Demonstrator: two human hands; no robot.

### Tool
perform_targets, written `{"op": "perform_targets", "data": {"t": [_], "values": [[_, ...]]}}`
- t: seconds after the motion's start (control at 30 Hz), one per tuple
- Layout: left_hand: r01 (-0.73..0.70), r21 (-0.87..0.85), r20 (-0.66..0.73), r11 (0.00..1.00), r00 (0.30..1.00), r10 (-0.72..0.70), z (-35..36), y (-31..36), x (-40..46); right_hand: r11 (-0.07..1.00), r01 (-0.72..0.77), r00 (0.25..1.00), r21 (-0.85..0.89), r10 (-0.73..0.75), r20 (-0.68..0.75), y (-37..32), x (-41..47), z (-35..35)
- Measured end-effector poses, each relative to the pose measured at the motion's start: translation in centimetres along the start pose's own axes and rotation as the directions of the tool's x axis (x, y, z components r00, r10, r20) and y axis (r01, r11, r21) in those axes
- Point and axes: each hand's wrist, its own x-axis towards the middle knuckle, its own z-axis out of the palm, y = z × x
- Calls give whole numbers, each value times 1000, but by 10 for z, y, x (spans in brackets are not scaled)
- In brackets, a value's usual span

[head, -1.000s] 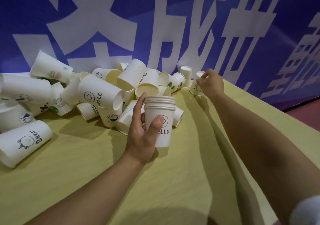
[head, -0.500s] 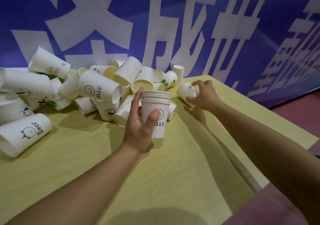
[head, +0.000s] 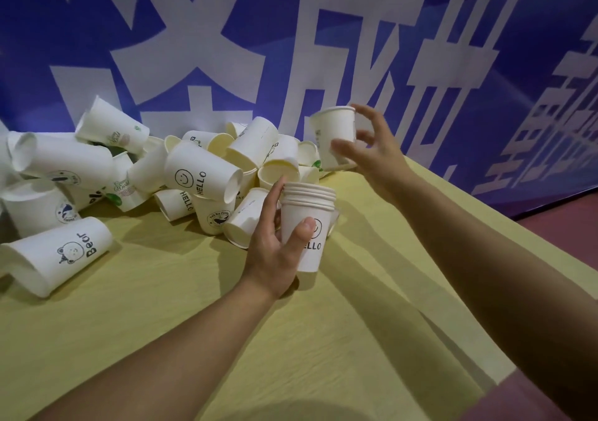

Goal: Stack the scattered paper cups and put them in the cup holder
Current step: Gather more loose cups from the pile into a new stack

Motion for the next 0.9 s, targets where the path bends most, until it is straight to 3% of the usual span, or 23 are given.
{"op": "perform_targets", "data": {"t": [0.13,0.33,0.5,0.6,0.77,0.9], "values": [[-13,-5,-7,1000,1000,13,0,1,-2,992,82,993,94,-89,72,-16,-43,40],[-41,-55,-117,998,993,35,-2,3,1,991,117,992,63,-113,-62,0,-67,60],[-46,-89,-170,995,985,30,-1,3,5,995,101,993,-7,-101,-62,12,-57,51],[-40,-102,-143,994,989,25,0,0,6,966,120,972,-227,-161,-170,26,-12,32],[-16,-115,-161,993,987,-3,0,-1,10,805,-94,957,-585,-90,-276,83,83,-1],[-11,-118,-163,993,987,-8,0,0,11,623,-189,973,-759,12,-232,112,123,-8]]}}
